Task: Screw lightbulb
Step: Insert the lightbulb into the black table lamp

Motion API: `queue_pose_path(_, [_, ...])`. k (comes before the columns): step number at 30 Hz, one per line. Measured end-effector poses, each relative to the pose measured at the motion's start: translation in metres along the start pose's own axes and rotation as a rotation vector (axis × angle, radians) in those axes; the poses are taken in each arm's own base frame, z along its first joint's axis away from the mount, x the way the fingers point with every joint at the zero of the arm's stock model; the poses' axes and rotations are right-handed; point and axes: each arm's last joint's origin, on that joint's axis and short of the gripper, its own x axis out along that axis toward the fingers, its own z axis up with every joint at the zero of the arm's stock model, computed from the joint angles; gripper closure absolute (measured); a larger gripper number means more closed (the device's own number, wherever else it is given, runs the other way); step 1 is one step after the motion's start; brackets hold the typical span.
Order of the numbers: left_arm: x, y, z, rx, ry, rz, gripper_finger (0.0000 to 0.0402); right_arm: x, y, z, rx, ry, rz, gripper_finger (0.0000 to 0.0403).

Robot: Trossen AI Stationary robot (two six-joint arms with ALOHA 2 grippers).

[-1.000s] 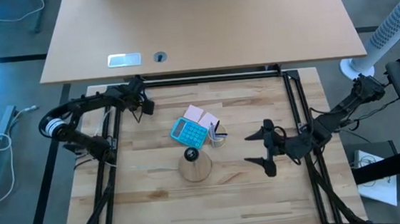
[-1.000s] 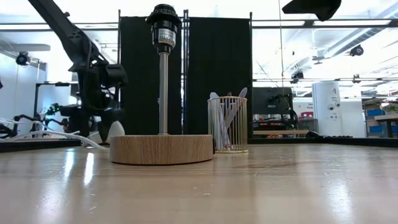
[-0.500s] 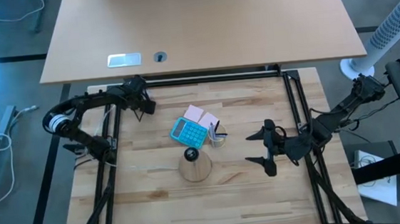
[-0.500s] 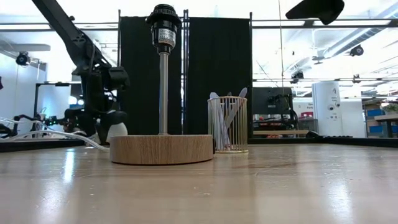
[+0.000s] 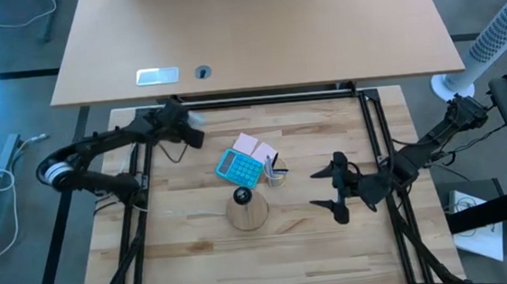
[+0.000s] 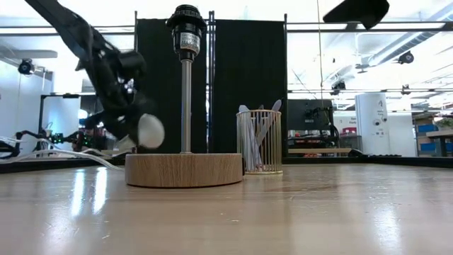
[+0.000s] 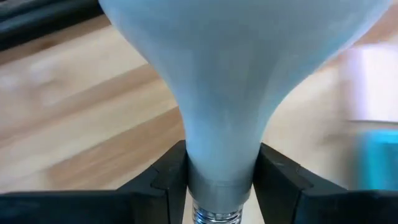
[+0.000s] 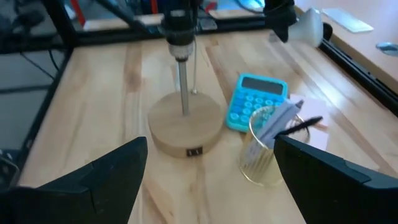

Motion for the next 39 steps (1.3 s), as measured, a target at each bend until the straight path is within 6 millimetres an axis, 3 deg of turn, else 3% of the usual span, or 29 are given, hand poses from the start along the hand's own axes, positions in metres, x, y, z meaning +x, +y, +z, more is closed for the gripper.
queue_pose_path(6, [-0.038, -0.046, -0.015, 0.025, -0.231, -0.283, 0.0266, -0.001, 0.003, 0.021, 0.025, -0.203, -0.036, 0.0057])
queue_pose_path(12, [-0.096, -0.087, -0.031, 0.099, -0.524, -0.568, 0.0266, 0.005, 0.003, 0.047, 0.034, -0.440, -0.054, 0.0057])
queue_pose_path(19, [-0.149, -0.122, -0.047, 0.187, -0.729, -0.688, 0.0266, 0.049, -0.004, 0.050, 0.090, -0.479, -0.136, 0.0057])
queue_pose_path(24, [-0.165, -0.153, -0.075, 0.303, -0.774, -0.780, 0.0266, 0.091, -0.005, 0.050, 0.122, -0.509, -0.100, 0.0057])
queue_pose_path(32, [-0.161, -0.191, -0.110, 0.410, -0.777, -0.842, 0.0266, 0.130, 0.016, 0.078, 0.041, -0.514, -0.019, 0.0057])
queue_pose_path(39, [-0.176, -0.206, -0.127, 0.443, -0.857, -0.951, 0.0266, 0.135, 0.038, 0.088, 0.028, -0.482, 0.013, 0.0057])
